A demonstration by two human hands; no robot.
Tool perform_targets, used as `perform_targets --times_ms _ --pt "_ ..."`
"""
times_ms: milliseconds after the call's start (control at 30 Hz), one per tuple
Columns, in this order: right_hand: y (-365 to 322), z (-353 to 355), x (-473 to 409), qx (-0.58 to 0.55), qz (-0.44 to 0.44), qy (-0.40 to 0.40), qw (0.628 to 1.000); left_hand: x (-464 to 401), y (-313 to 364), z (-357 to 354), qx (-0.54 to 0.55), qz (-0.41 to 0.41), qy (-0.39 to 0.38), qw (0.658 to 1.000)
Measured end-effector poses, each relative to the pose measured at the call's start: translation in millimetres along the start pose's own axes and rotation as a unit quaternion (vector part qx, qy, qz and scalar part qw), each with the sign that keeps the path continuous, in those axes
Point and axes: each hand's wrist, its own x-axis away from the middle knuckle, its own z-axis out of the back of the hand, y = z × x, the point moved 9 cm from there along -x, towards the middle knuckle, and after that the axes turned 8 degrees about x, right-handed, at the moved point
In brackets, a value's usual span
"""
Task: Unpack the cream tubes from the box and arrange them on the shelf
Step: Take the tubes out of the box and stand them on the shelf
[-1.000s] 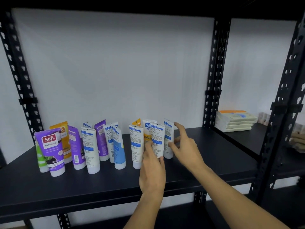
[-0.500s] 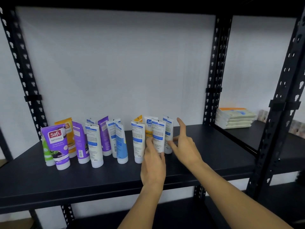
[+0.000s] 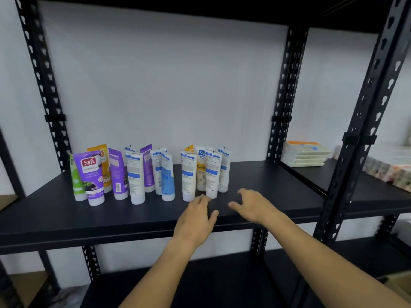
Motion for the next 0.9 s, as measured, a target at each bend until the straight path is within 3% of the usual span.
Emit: perform_targets --times_ms 200,433,767,900 --pt "-18 -19 24 0.076 0.020 0.007 0.997 31 -24 18 -0.152 -0.023 -0.036 0.987" --pt "-54 -31 49 0.085 0.034 0.025 0.995 57 -44 36 -0.183 -0.035 -0.020 0.982" --pt "-143 -64 110 -0.089 0.129 0.128 0.979 112 -61 48 -0.114 -0.066 0.047 0.990" --pt "-160 -96 129 -0.157 0.159 0.113 0.968 138 -92 47 -0.060 -0.039 0.041 0.997"
